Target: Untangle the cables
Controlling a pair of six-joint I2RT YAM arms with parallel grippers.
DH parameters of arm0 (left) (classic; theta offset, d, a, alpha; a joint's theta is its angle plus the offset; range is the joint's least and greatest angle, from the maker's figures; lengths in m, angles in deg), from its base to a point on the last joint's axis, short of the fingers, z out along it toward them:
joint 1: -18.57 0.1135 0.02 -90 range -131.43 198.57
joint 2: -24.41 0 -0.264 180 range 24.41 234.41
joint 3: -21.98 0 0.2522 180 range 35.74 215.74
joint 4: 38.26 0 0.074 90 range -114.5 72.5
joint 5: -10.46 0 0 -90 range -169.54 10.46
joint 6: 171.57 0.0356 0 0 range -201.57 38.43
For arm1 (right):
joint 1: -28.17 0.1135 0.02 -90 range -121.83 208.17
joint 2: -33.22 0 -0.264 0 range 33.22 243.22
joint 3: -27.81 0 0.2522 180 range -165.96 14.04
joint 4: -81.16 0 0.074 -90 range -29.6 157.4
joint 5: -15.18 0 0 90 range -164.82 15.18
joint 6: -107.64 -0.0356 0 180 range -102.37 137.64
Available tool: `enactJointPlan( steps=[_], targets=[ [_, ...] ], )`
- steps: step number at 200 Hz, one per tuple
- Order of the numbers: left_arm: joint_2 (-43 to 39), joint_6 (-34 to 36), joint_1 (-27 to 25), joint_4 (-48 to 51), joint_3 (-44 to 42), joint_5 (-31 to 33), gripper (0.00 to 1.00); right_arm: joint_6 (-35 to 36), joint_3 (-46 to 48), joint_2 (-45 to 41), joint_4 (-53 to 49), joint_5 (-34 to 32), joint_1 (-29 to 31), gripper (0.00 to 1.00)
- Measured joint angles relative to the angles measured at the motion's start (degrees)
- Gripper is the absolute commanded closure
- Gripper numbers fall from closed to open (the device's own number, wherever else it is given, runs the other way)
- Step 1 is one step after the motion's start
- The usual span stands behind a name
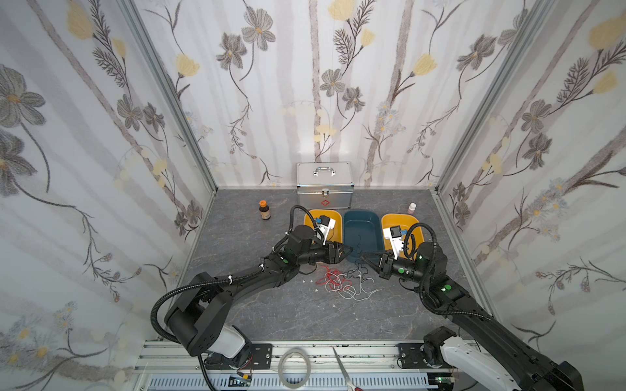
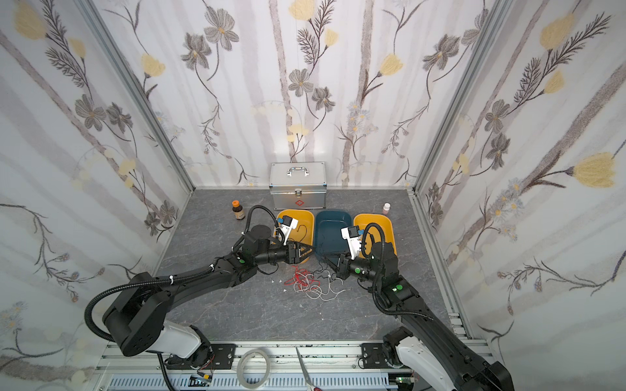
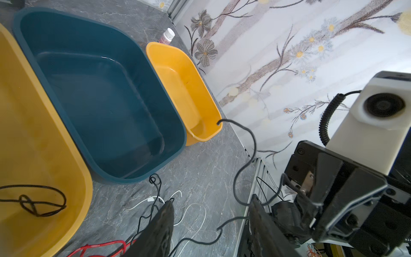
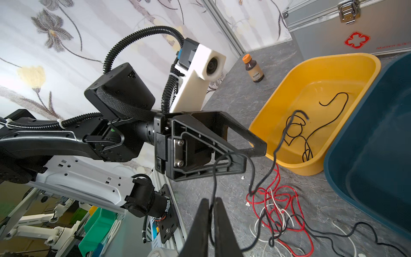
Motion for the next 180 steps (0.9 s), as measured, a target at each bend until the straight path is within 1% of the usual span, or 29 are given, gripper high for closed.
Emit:
enactJointPlan(
  steps=[22, 56, 144, 180],
  targets=[
    [1.5, -1.7, 0.0, -3.3, 0.2, -1.2, 0.47, 0.0, 0.1, 0.0, 0.1, 0.9, 0.0, 0.9],
    [3.8, -3.4, -0.3, -5.4, 1.6, -2.7, 0.48, 0.0, 0.2, 0.5, 1.2, 1.7, 0.0, 0.9],
    [7.2, -5.6, -1.2, -7.2, 3.1, -7.0, 0.48, -0.5, 0.9, 1.8, 2.8, 3.4, 0.0, 0.9],
    [8.6, -7.2, -1.4, -8.9, 4.5, -9.0, 0.5, -0.4, 0.8, 2.8, 2.9, 4.4, 0.1, 0.9]
  ],
)
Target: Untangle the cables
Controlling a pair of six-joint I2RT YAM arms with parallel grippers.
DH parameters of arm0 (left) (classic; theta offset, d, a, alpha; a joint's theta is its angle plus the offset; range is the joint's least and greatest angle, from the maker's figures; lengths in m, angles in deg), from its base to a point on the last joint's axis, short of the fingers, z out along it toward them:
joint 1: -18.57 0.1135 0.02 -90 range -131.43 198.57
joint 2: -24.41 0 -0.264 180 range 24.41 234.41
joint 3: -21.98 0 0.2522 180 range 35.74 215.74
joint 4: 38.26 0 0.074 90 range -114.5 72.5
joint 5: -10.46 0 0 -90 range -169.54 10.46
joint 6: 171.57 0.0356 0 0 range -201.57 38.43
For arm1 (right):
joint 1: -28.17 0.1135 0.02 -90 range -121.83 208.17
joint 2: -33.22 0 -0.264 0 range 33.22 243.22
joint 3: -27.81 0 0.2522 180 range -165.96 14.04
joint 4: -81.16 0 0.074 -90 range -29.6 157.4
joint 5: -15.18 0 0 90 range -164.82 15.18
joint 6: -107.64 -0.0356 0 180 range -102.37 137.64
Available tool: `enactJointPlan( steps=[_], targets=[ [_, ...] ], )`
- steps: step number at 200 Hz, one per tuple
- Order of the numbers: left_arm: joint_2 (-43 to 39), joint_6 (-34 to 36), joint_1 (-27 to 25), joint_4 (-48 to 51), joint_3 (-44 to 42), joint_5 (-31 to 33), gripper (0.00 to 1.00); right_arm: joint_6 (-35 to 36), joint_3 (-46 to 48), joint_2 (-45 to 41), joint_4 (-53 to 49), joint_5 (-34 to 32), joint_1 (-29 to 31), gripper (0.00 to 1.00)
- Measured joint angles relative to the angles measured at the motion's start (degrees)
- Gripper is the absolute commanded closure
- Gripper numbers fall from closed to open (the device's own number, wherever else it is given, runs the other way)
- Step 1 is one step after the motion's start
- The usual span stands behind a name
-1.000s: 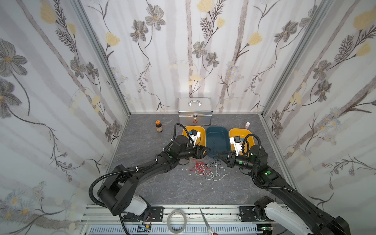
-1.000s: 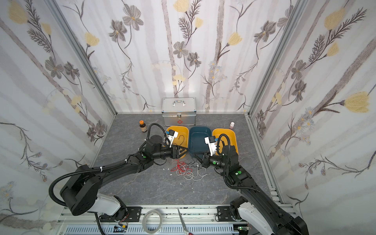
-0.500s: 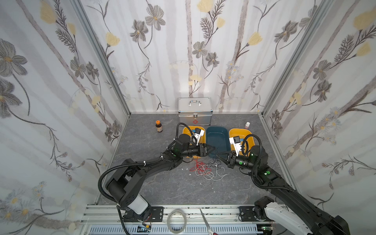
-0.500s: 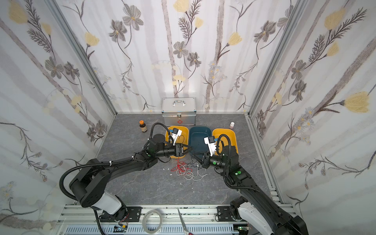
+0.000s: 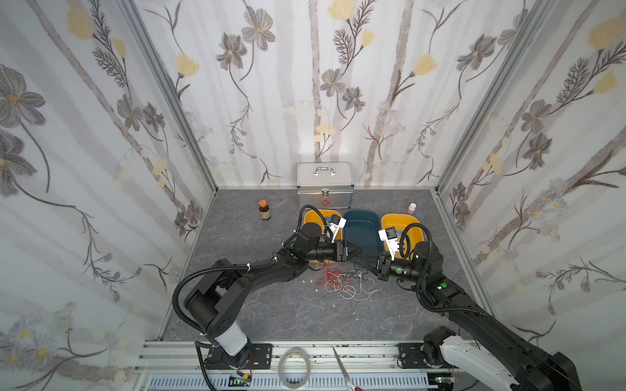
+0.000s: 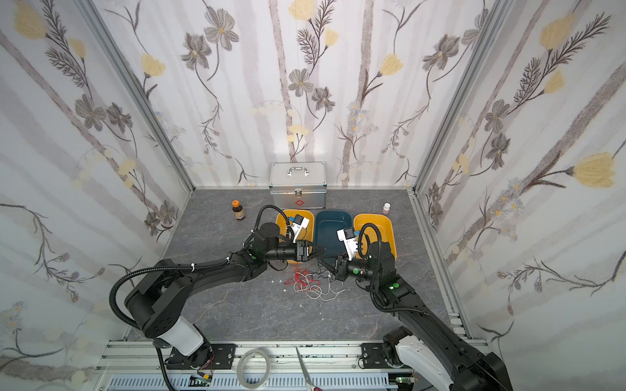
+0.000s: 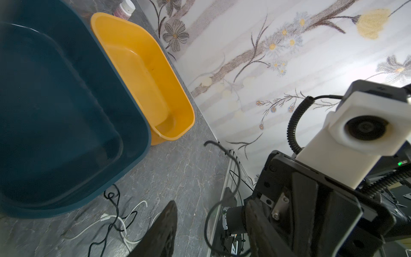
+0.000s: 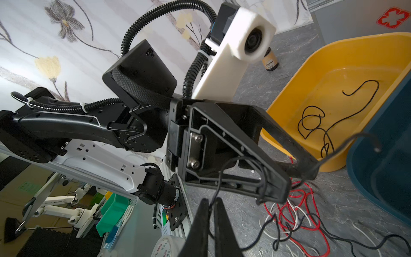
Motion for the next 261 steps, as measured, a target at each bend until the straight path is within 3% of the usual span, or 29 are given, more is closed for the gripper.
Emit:
enactJointPlan(
  steps=[29, 65, 90, 127, 228, 261],
  targets=[
    [1.1, -1.0, -0.1, -0.8, 0.5, -1.3, 0.58, 0.0, 0.0, 0.0, 0.1, 0.0, 0.0, 0.9],
    [2.4, -2.2, -0.1, -1.3, 0.6, -2.5, 0.75, 0.0, 0.0, 0.7, 0.5, 0.0, 0.1, 0.9],
    [2.6, -2.8, -0.1, -1.7, 0.9, -2.7, 0.8, 0.5, -0.2, 0.8, 0.5, 0.0, 0.1, 0.9],
    [2.6, -2.9, -0.1, -2.5, 1.4, -2.7, 0.97, 1.5, -0.3, 0.6, 0.3, -0.7, 0.1, 0.89],
    [-1.4, -2.8, 1.7, -1.0, 1.4, 1.4, 1.0, 4.1, 0.1, 0.3, -3.0, -3.7, -0.1, 0.87],
    [-3.7, -2.0, 2.0, 1.6, 2.0, 2.5, 1.0, 5.1, 0.1, 0.7, -4.6, -5.5, -0.1, 0.7]
  ],
)
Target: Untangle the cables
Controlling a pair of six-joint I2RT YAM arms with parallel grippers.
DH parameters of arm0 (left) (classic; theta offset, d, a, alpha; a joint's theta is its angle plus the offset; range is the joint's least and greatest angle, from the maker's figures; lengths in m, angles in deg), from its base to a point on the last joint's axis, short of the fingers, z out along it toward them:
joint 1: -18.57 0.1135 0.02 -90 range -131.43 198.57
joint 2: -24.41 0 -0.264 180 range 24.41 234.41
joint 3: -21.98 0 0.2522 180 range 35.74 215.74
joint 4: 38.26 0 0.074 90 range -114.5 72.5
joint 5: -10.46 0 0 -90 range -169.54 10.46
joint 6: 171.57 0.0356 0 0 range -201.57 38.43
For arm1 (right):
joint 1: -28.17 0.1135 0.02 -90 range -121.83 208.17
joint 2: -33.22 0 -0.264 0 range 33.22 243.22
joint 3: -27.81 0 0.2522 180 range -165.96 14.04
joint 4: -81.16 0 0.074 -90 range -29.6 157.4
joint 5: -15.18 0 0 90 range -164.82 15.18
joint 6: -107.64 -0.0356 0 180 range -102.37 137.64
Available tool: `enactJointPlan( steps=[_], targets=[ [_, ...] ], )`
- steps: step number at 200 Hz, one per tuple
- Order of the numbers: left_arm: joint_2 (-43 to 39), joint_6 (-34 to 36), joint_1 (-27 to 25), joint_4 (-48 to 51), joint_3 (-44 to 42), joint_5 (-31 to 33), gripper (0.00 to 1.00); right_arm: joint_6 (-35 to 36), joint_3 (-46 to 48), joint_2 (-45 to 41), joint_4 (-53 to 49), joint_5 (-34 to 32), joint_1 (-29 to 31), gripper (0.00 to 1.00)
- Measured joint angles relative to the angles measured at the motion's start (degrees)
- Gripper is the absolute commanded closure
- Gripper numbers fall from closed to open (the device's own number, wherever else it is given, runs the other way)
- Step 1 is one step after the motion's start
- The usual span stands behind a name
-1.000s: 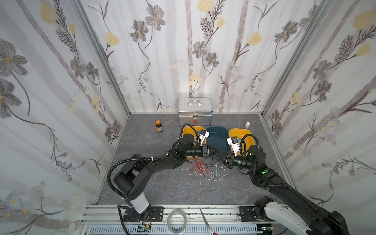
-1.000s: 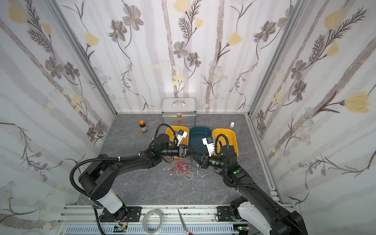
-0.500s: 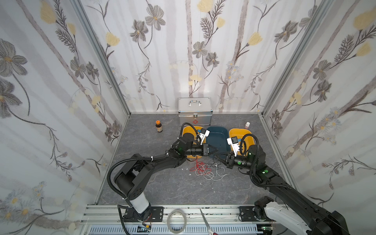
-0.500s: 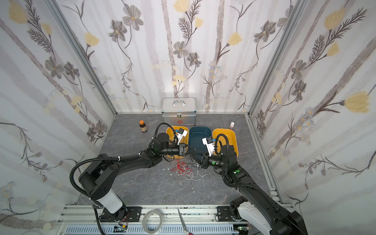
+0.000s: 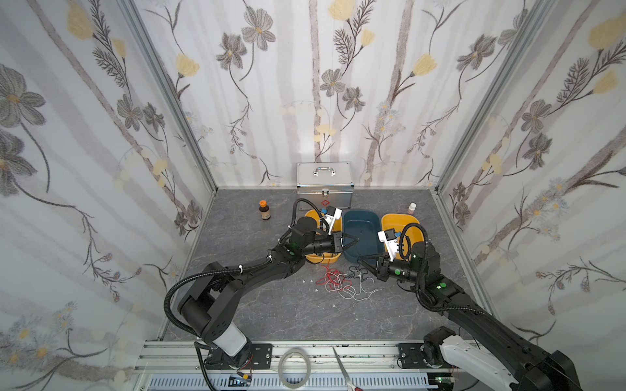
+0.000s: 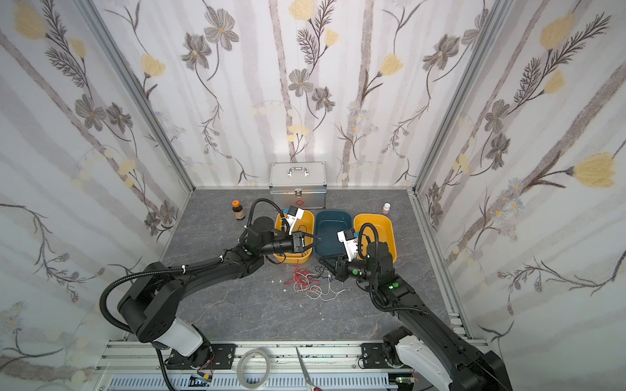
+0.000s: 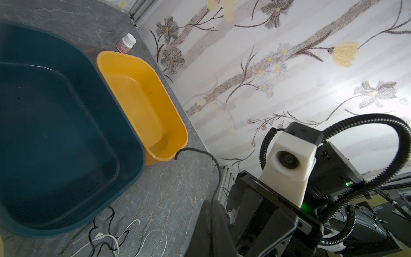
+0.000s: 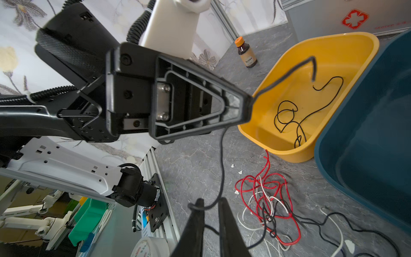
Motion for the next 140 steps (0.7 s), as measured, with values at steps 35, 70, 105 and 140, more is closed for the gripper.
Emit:
enactJointPlan(
  steps=[35, 70, 105, 140],
  targets=[
    [-3.1, 2.2, 0.5, 3.6, 1.4, 1.7, 1.0, 1.8, 0.7, 0.6, -1.4, -4.3, 0.0, 0.51],
    [-6.0, 4.3, 1.2, 7.7, 4.1, 4.0, 1.0, 3.1, 2.5, 1.5, -1.9, -7.3, 0.5, 0.39],
    [-7.8, 6.5, 1.8, 11.4, 7.1, 5.6, 1.0, 4.0, 4.7, 4.0, -0.9, -9.0, 1.7, 0.37],
    [-9.0, 8.3, 2.1, 15.0, 9.3, 6.5, 1.0, 4.2, 5.2, 7.8, 3.4, -10.1, 3.2, 0.37]
  ],
)
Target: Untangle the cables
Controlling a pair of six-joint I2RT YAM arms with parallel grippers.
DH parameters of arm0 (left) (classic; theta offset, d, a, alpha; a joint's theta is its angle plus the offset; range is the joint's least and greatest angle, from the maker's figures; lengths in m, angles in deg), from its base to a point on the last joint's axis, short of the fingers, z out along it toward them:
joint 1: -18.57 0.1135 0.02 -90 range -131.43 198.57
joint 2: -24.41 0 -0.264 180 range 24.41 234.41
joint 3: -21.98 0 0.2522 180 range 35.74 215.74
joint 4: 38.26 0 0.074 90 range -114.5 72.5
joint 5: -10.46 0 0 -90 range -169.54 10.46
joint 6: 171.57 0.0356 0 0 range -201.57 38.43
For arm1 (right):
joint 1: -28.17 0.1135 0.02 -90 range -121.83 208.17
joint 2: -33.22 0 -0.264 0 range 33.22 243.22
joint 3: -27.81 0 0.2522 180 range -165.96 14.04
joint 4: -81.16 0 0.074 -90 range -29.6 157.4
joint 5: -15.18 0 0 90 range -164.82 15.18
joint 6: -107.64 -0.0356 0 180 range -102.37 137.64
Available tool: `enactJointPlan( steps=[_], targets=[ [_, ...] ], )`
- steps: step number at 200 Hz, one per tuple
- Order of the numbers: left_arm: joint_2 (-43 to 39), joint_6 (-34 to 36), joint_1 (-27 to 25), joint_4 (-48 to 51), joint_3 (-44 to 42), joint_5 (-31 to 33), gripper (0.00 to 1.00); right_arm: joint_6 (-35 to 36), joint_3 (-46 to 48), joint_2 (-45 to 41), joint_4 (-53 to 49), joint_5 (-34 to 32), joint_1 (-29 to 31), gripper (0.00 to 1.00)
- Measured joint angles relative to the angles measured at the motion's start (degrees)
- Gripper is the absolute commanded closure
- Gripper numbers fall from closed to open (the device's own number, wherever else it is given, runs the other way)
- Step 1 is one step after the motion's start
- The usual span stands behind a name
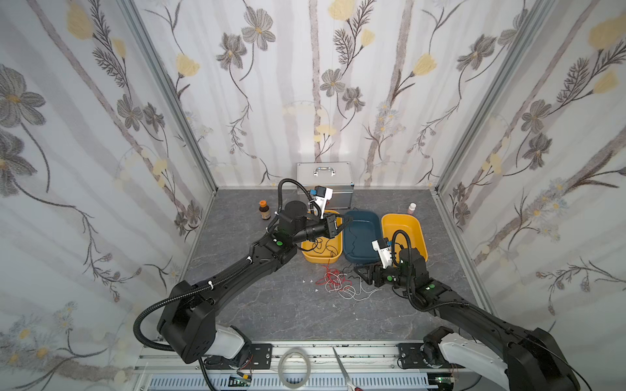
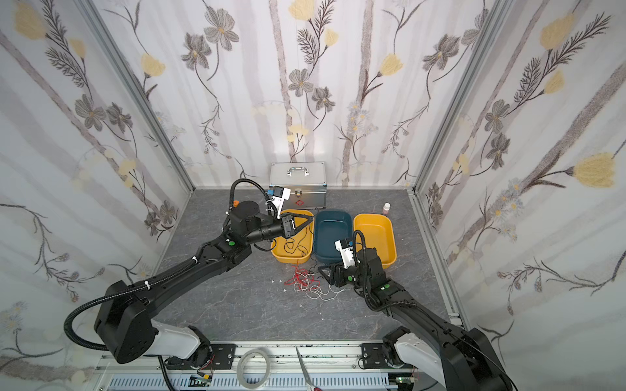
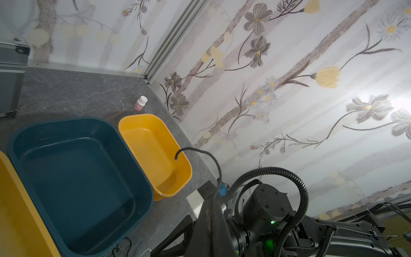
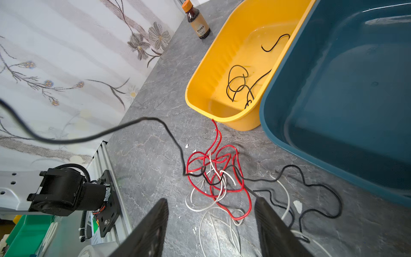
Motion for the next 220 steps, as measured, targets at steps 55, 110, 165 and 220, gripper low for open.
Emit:
enactJointPlan(
  steps=[55, 110, 165, 220],
  targets=[
    [-2.1, 2.0, 0.2, 3.9, 1.8, 1.2, 1.0, -1.1, -1.2, 11.2, 11.4, 2.0, 2.6, 0.41],
    [-4.0, 3.5, 0.9, 6.1, 1.9, 2.1, 1.0, -2.6, -2.4, 21.0, 18.4, 3.4, 5.5, 0.58],
    [-5.2, 4.3, 1.0, 6.6, 1.8, 2.5, 1.0, -6.0, -2.3, 28.3, 25.3, 3.9, 5.6, 0.83],
    [-7.1, 4.3, 1.8, 6.8, -0.7, 3.5, 1.0, -6.2, -2.4, 22.1, 24.8, 3.4, 5.6, 0.99]
  ],
)
